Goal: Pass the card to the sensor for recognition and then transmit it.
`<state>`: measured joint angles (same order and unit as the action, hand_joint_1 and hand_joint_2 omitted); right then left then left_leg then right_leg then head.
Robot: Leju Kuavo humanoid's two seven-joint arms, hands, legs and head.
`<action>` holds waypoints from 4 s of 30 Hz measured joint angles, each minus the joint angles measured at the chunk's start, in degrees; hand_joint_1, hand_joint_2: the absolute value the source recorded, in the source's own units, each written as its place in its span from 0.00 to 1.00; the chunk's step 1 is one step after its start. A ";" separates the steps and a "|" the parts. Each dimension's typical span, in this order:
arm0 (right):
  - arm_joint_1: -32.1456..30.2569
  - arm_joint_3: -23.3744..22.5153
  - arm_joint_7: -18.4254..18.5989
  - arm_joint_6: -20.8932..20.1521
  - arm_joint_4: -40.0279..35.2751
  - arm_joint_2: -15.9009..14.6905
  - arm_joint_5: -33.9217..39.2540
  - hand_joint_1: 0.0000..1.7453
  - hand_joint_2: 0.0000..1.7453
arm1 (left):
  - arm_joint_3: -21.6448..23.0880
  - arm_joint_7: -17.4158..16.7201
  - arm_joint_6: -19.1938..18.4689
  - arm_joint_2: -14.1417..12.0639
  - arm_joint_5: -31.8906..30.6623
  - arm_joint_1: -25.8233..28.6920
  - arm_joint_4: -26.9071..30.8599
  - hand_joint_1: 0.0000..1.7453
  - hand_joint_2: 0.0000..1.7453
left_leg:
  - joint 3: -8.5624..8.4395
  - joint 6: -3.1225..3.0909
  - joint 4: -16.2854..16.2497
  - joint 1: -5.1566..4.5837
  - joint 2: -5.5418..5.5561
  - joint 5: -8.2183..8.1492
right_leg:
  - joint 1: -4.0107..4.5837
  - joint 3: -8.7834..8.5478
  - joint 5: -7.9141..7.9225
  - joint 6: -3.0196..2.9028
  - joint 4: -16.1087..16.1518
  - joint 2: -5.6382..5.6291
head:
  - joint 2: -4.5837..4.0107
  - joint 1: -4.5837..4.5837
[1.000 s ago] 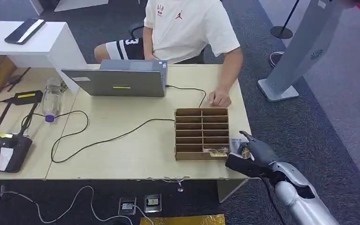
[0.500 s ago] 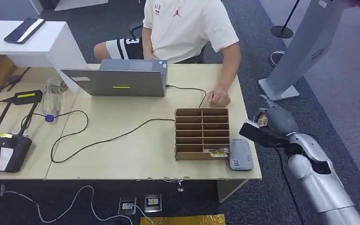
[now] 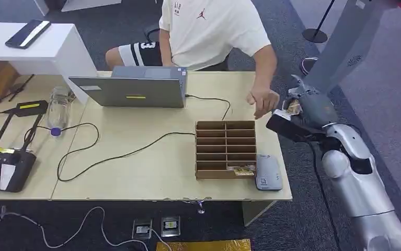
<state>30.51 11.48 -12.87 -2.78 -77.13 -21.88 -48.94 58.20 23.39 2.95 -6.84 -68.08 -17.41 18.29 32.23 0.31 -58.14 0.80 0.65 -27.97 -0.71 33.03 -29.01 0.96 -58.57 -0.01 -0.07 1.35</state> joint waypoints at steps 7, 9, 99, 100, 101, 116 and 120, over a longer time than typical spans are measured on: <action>6.64 1.95 -4.44 4.66 5.67 3.00 -2.91 1.00 1.00 | 0.00 0.39 -0.28 0.33 -0.50 -0.46 0.31 0.00 0.00 | 0.14 0.03 0.01 0.00 0.04 0.03 | 0.00 0.05 0.00 0.00 -0.09 0.00 | 0.00 0.00; 10.97 3.15 -6.60 10.00 11.27 5.21 -2.58 1.00 1.00 | 0.00 0.52 -0.17 0.50 -0.74 -0.83 0.35 0.00 0.00 | 0.13 0.10 0.01 0.01 0.03 0.08 | 0.00 0.09 0.01 -0.01 -0.12 0.00 | 0.00 -0.02; -12.97 3.72 20.55 -24.94 -21.99 -4.46 42.56 0.00 1.00 | -2.01 0.50 0.61 -0.42 -1.11 0.13 0.28 0.00 0.00 | -0.02 0.20 -0.01 0.04 0.06 0.04 | 0.04 0.08 -0.02 -0.04 -0.07 0.01 | 0.00 0.00; -13.08 3.74 20.68 -24.96 -22.12 -4.61 42.01 0.00 1.00 | -2.19 0.50 0.59 -0.42 -1.11 0.13 0.28 0.00 0.00 | -0.02 0.20 -0.01 0.04 0.06 0.04 | 0.04 0.08 -0.02 -0.04 -0.07 0.01 | 0.00 0.00; -13.28 3.76 20.83 -24.96 -22.23 -4.79 41.32 0.00 1.00 | -2.27 0.50 0.57 -0.42 -1.11 0.13 0.28 0.00 0.00 | -0.02 0.20 -0.01 0.04 0.06 0.04 | 0.04 0.07 -0.02 -0.04 -0.07 0.01 | 0.00 0.02; -18.80 4.95 23.06 -17.13 -22.30 -5.76 2.06 0.00 1.00 | -2.73 -0.50 -0.02 -0.39 -0.74 0.31 0.46 0.00 0.00 | 0.01 0.21 0.00 0.06 0.09 0.03 | 0.06 0.08 -0.04 -0.06 -0.08 0.03 | 0.00 0.00; -20.91 6.36 23.08 -15.98 -22.27 -4.92 0.50 0.00 1.00 | -2.73 -0.50 -0.07 -0.35 -0.90 0.25 0.61 0.00 0.00 | 0.01 0.24 0.00 0.06 0.09 0.01 | 0.06 0.09 -0.04 -0.06 -0.09 0.02 | 0.00 0.00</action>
<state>9.60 17.84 10.21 -18.75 -99.41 -26.80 -48.44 55.47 22.88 2.89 -7.19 -68.98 -17.16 18.91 32.24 0.55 -58.14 0.86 0.73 -27.96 -0.66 33.12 -29.05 0.90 -58.66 0.00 -0.07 1.36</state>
